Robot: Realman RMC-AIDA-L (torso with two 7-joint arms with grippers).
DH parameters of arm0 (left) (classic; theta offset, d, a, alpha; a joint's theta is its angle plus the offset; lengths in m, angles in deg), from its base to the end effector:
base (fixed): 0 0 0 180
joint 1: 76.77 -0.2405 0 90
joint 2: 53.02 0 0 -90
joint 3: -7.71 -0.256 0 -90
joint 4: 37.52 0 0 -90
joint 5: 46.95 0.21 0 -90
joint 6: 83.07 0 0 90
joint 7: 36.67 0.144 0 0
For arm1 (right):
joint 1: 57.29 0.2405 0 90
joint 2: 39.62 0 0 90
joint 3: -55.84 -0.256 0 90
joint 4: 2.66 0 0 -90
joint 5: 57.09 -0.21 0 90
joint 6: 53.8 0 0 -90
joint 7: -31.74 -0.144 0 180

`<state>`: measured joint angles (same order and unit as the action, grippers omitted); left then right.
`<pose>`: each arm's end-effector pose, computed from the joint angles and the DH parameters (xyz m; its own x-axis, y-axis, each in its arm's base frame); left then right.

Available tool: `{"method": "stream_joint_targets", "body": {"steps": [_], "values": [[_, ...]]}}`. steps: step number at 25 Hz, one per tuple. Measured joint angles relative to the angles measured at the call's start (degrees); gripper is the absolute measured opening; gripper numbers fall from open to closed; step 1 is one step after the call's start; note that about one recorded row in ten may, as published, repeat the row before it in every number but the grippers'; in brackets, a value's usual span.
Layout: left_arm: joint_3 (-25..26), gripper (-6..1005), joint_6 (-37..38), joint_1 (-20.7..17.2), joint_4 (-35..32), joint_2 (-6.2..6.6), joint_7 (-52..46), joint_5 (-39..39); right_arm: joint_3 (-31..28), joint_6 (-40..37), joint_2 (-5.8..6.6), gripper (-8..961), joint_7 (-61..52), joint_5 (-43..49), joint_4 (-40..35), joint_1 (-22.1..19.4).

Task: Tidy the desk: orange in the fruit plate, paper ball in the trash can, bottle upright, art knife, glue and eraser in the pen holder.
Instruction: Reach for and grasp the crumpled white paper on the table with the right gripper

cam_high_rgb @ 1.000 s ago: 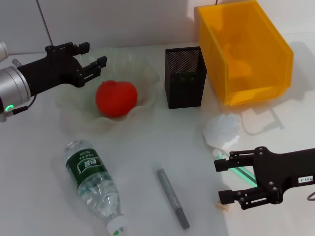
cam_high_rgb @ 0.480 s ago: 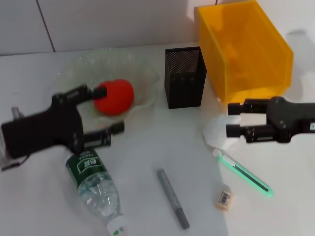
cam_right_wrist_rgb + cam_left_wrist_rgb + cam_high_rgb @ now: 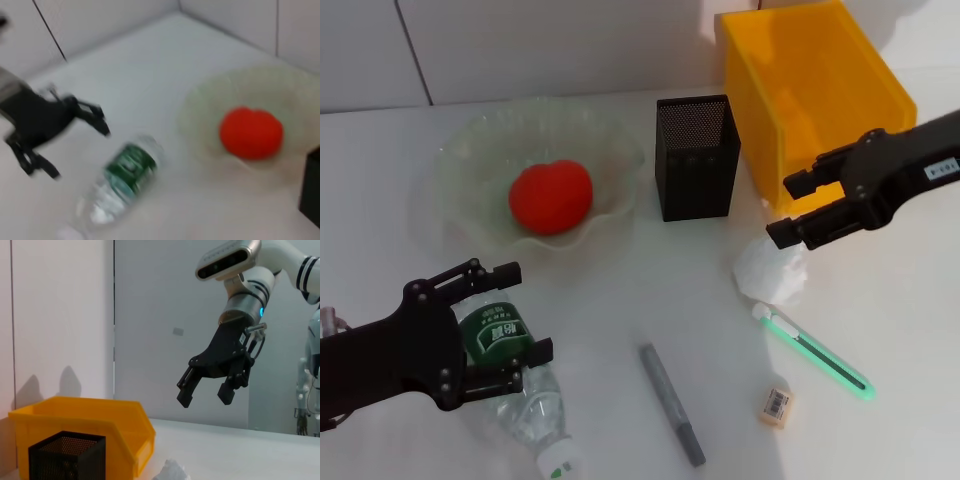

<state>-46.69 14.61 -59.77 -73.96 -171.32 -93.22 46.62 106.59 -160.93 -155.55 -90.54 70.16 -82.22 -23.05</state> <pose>-0.2752 0.2611 -0.0037 0.7680 0.0489 0.6385 0.2343 -0.9494 -0.2091 0.1732 0.3419 0.0884 0.8843 -0.4539 -0.1096 -0.4665 -0.8684 -0.1682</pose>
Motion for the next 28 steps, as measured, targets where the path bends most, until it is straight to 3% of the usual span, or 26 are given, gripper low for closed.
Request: {"method": "stream_joint_targets", "body": {"steps": [2, 4, 9, 11, 16, 28], "values": [[0.00, 855, -0.18, 0.22, 0.27, 0.05, 0.09, 0.07, 6.26, -0.22, -0.18, 769, -7.64, 6.85, -5.85, 2.62], [0.00, 855, -0.23, 0.39, 0.44, 0.06, 0.10, 0.09, 8.04, -0.19, -0.37, 769, -9.96, 8.99, -6.94, 3.52], [-0.06, 855, -0.14, 0.61, 0.72, 0.08, 0.16, 0.71, 13.75, 0.24, -2.87, 768, -20.67, 21.13, -7.85, 8.08], [-0.08, 855, -0.25, 0.79, 0.74, 0.09, 0.18, 1.16, 16.13, 0.50, -3.33, 768, -23.08, 24.50, -7.67, 8.88], [-0.09, 854, -1.00, 1.28, 1.18, 0.09, 0.19, 1.46, 21.47, 1.70, -3.38, 767, -27.90, 29.35, -7.04, 9.18], [-0.09, 853, -1.79, 1.53, 1.46, 0.04, 0.63, 2.30, 24.63, 8.77, -3.46, 765, -29.53, 31.04, 2.71, 9.15]]}}
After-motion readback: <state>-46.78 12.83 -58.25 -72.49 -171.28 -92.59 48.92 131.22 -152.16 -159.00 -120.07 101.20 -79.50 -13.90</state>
